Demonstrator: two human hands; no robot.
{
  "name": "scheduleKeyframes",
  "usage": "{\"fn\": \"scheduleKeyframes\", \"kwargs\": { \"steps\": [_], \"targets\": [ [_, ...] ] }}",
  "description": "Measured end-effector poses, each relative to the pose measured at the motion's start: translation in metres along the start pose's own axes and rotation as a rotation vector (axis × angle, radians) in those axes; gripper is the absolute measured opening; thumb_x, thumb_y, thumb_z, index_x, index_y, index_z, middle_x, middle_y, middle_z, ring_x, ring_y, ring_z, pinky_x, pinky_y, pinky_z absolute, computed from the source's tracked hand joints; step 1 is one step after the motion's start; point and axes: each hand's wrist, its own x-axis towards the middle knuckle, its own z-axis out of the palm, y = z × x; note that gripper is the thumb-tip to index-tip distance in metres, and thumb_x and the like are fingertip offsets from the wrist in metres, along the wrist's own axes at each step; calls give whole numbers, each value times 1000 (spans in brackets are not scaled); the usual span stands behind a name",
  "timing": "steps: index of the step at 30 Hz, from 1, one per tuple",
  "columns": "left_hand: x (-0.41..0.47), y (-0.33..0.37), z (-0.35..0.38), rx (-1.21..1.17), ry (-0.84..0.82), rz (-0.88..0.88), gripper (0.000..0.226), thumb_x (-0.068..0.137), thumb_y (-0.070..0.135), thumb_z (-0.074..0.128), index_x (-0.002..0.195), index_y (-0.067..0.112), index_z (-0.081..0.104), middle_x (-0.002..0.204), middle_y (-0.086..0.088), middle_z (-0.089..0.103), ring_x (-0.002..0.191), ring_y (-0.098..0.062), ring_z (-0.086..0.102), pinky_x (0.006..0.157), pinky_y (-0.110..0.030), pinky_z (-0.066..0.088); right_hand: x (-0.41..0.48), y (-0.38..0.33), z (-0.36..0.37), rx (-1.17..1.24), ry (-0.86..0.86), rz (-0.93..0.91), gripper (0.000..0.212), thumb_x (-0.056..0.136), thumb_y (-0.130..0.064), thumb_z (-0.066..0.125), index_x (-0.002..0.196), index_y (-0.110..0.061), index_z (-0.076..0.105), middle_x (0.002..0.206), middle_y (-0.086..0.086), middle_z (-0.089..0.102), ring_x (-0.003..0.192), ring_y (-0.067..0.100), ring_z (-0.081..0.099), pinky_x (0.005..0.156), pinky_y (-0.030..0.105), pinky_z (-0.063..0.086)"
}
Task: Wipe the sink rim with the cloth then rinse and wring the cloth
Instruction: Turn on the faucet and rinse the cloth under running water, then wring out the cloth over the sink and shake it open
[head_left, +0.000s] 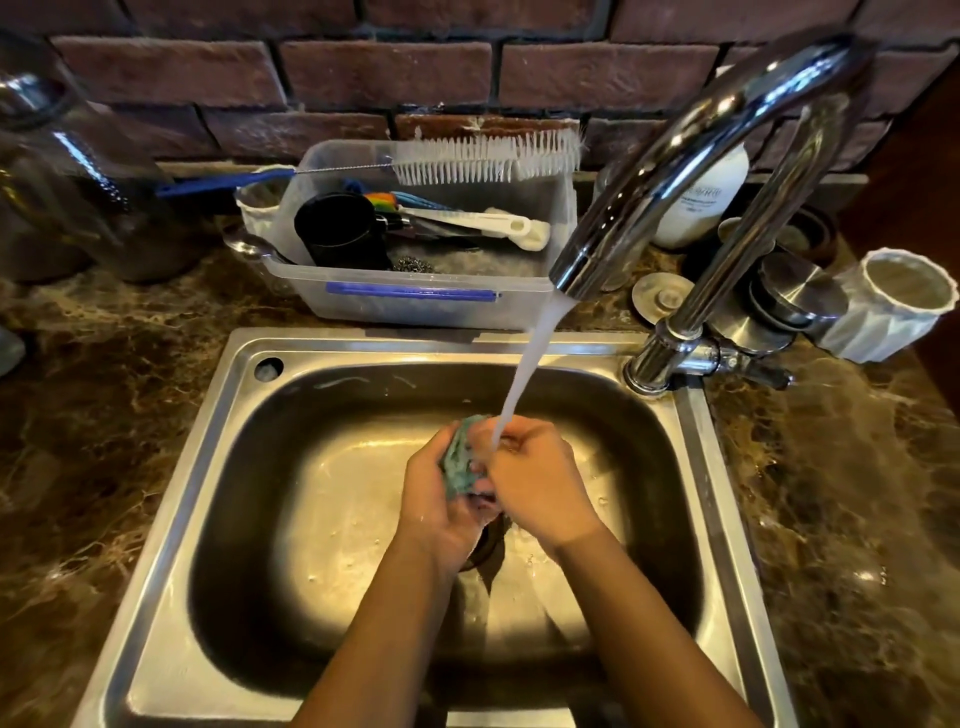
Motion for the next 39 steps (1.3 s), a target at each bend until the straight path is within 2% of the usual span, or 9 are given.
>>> {"fn": "scheduleKeyframes", "kwargs": {
  "steps": [5,9,12,16,20,25,29,35,39],
  "targets": [
    [6,-6,-2,-228,-28,-67,31,99,23,48,112,4,69,101,-15,67,94,-24,63,90,-35,50,-15,-10,-28,-245,-25,-146,20,98,-18,57,100,-24,76,97,-9,76,92,2,70,78,10,54],
    [7,-13,4,-410,-56,-70,37,95,20,55,126,0,62,124,-22,62,110,-33,61,109,-41,43,-32,-20,-64,-381,34,-227,22,99,-23,58,115,-26,72,111,-10,74,104,2,65,93,23,53],
    [6,-16,8,-471,-103,-127,49,95,36,55,131,4,59,134,-28,58,121,-44,56,112,-54,36,-42,-27,-94,-509,190,-301,26,98,-27,61,122,-25,69,124,-6,69,106,3,59,92,14,43],
    [0,-18,14,-589,-34,-112,45,97,33,53,133,7,57,136,-23,56,119,-37,58,104,-44,44,-47,-28,-126,-637,435,-303,32,94,-33,65,124,-23,69,153,10,46,143,26,39,116,40,28],
    [-3,-15,17,-617,36,-64,26,97,22,57,117,6,62,133,-23,53,113,-31,58,83,-34,55,-41,-27,-148,-642,497,-162,44,94,-34,64,136,-25,61,160,19,33,154,28,14,121,45,18],
    [-14,-10,21,-590,-49,-73,34,98,28,54,123,7,62,131,-23,60,120,-31,60,81,-33,53,-36,-23,-150,-506,482,-72,39,91,-42,63,126,-28,67,142,12,58,137,33,48,110,53,42],
    [-19,-5,25,-538,-106,-81,34,99,35,52,115,8,65,113,-19,67,107,-28,65,97,-33,46,-38,-31,-146,-338,591,-67,32,90,-39,63,118,-24,72,118,6,73,105,29,68,101,48,51],
    [-33,0,29,-381,-161,-90,38,97,45,53,113,13,68,122,-14,70,108,-28,65,76,-36,50,-43,-32,-137,-439,509,-57,40,92,-41,63,127,-24,66,135,10,61,124,30,56,103,41,44],
    [-48,5,28,-231,-198,-85,38,94,49,57,103,15,70,118,-13,73,110,-28,65,85,-36,48,-60,-21,-97,-705,360,-270,52,96,-46,57,143,-24,51,157,14,36,145,30,33,116,42,29]
  ]
}}
